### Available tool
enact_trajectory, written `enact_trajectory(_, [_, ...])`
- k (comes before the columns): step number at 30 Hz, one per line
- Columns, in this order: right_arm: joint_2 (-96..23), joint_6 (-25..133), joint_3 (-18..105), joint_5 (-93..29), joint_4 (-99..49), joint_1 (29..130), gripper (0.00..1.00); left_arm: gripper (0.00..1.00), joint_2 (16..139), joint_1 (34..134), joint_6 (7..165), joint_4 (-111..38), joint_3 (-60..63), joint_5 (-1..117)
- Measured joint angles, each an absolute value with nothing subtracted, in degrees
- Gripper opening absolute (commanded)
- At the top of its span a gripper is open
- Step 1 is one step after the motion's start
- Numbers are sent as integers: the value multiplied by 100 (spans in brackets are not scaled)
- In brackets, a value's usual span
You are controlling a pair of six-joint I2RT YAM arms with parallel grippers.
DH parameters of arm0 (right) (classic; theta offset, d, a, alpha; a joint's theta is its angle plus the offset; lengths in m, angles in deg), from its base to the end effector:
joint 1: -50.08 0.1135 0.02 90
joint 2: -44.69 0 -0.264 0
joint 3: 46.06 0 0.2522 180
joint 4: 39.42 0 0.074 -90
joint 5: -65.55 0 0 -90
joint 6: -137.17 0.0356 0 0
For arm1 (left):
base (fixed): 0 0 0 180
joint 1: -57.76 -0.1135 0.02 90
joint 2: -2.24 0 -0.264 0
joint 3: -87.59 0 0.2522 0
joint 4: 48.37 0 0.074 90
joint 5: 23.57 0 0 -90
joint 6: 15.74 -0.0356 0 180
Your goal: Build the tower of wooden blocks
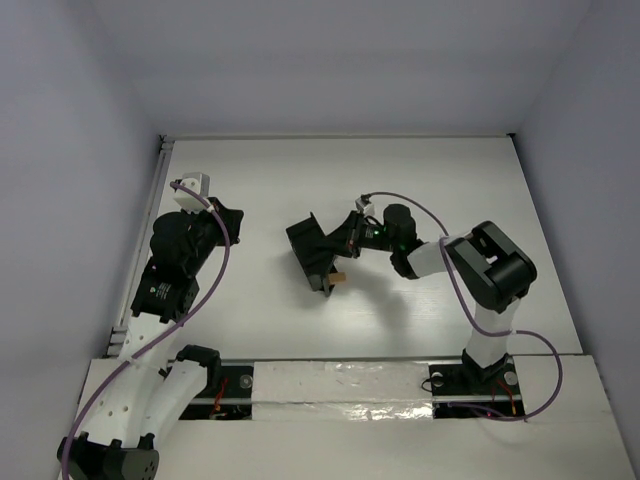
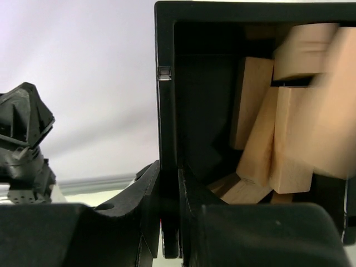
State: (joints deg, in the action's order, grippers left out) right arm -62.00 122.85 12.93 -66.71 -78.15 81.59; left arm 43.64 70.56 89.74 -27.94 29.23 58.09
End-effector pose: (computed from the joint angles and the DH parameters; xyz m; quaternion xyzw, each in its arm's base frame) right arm 0.2984 0.2110 0.1642 0.0496 0.7451 0.6504 0.1391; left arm 0.1668 -0.0432 0.3550 0.0328 0.7272 -0.2183 0.6499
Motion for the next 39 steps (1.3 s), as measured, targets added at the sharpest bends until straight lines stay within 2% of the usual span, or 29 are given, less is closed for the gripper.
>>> enact_trajectory(7, [-6845,13273,1098,-6936,-9321,8004,0,0,4373,7056,8974,-2794,2923,5809])
enact_trajectory(12, [-7066,13834,1107,-7004,-9788,7999,0,0,4375,7056,8977,-2794,2923,5807])
enact_trajectory(22, [-7407,15214,1345,-7052,-10140,7999,0,0,4399,7056,8977,-2798,2923,5796])
enact_trajectory(39, [-7540,15673,1887,-6927,-9957,7999,0,0,4452,7056,8977,-2815,2923,5780])
